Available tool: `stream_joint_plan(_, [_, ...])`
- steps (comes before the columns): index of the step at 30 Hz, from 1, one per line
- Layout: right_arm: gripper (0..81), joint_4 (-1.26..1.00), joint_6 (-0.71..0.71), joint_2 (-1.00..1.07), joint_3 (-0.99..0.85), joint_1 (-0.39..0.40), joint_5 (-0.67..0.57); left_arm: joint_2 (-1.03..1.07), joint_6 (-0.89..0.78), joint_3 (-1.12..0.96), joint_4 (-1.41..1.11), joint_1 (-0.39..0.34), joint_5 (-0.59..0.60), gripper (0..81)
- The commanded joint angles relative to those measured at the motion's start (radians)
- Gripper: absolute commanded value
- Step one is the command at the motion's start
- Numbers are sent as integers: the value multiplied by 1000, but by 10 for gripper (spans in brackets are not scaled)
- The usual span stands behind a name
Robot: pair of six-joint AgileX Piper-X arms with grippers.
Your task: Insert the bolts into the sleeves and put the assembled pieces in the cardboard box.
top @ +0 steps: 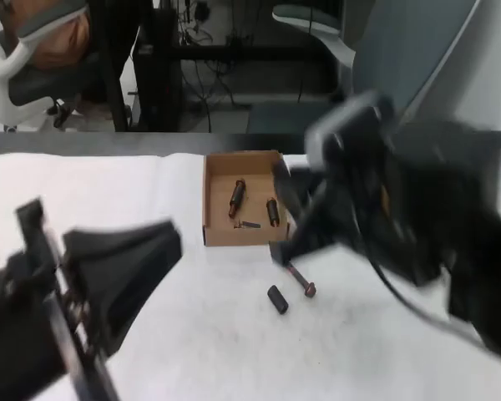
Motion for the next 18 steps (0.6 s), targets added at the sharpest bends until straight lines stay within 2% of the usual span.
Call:
stream_joint_plan(1, [6,76,-10,117,-140,-39,-33,-28,15,-9,116,0,-39,18])
stream_joint_plan(7, [6,209,-53,370,-424,-76,-38,-28,50,-7,204,0,-55,18])
stream_joint_plan(10, [6,365,-55,495,-578,-99,-43,-28,68,-7,213,0,-55,18])
stream_joint_plan(16, [1,557,-48,727,-842,-153,-43,-22,67,22,198,0,-147,18])
stream_joint_plan(17, [29,578,-47,746,-875,-163,-67,-18,65,30,195,0,-145,18])
stream_joint_plan(18, [109,602,-42,767,-903,-171,-101,-10,61,39,196,0,-144,18])
